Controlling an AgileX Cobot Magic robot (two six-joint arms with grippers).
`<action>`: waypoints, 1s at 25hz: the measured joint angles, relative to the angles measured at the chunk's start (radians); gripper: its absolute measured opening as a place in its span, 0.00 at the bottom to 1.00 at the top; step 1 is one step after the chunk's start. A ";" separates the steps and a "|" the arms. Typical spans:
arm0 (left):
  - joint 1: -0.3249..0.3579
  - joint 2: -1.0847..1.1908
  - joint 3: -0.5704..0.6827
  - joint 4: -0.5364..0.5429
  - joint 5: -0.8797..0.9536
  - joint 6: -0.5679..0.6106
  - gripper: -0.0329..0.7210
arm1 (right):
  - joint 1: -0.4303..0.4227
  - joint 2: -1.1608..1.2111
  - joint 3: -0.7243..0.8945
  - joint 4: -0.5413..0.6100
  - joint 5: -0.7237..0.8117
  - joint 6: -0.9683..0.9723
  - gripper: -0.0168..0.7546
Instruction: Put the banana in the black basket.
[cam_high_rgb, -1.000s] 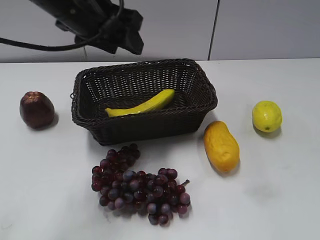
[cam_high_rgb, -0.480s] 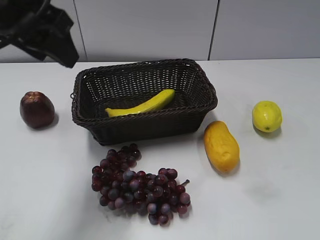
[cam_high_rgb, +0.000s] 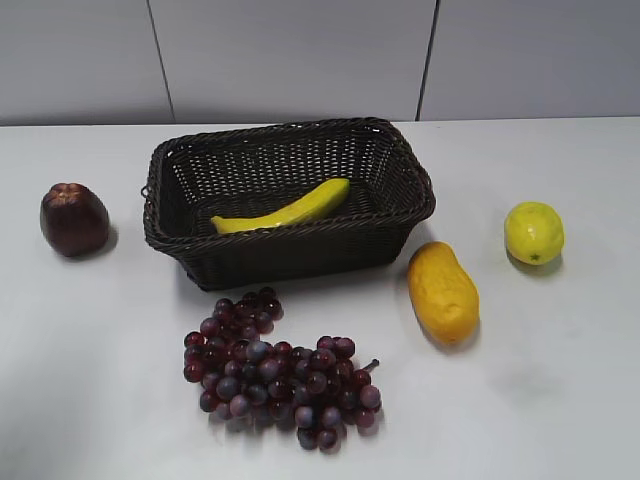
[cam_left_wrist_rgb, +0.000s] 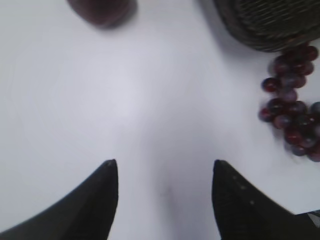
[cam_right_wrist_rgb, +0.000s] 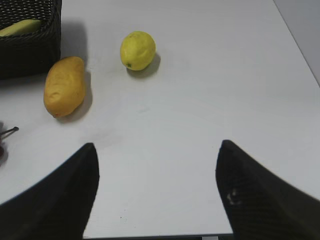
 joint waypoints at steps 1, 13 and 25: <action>0.038 -0.033 0.031 0.000 -0.007 0.001 0.82 | 0.000 0.000 0.000 0.000 0.000 0.000 0.78; 0.171 -0.497 0.267 -0.003 -0.082 0.005 0.82 | 0.000 0.000 0.000 0.000 0.000 0.000 0.78; 0.172 -0.958 0.370 0.040 -0.028 0.005 0.82 | 0.000 0.000 0.000 0.000 0.000 0.000 0.78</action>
